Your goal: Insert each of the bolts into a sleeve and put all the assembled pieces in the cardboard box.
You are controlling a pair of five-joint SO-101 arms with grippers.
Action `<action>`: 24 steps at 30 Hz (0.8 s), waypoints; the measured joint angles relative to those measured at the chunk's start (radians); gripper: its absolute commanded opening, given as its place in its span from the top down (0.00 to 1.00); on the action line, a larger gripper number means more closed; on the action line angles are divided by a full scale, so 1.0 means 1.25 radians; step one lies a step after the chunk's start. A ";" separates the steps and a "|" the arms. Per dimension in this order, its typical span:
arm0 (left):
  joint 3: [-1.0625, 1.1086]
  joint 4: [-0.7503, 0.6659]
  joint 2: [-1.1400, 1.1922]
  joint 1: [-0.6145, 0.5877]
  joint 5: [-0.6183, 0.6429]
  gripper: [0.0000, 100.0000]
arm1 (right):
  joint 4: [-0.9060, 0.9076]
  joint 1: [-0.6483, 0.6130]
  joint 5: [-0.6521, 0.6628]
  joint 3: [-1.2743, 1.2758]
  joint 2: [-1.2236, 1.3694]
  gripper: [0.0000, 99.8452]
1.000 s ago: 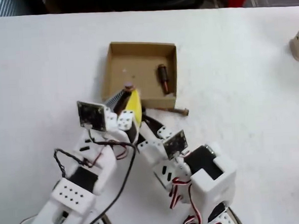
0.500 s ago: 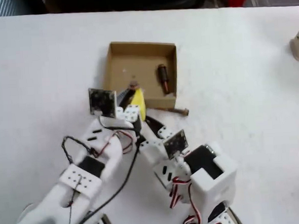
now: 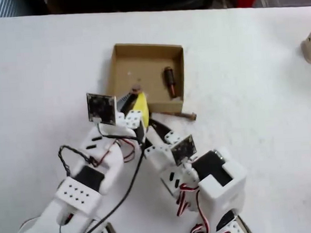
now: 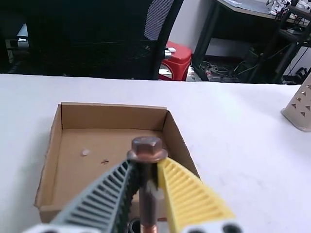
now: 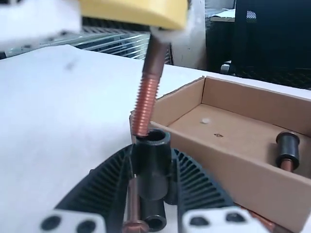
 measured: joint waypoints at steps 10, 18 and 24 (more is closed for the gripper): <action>-0.011 -0.063 0.079 -0.009 0.000 0.98 | -0.015 0.012 0.000 0.014 0.000 0.98; -0.018 -0.200 0.206 -0.009 0.000 0.98 | -0.016 0.016 0.000 0.014 0.000 0.98; -0.018 -0.157 0.188 -0.004 -0.039 0.98 | -0.014 0.014 0.000 0.014 0.000 0.98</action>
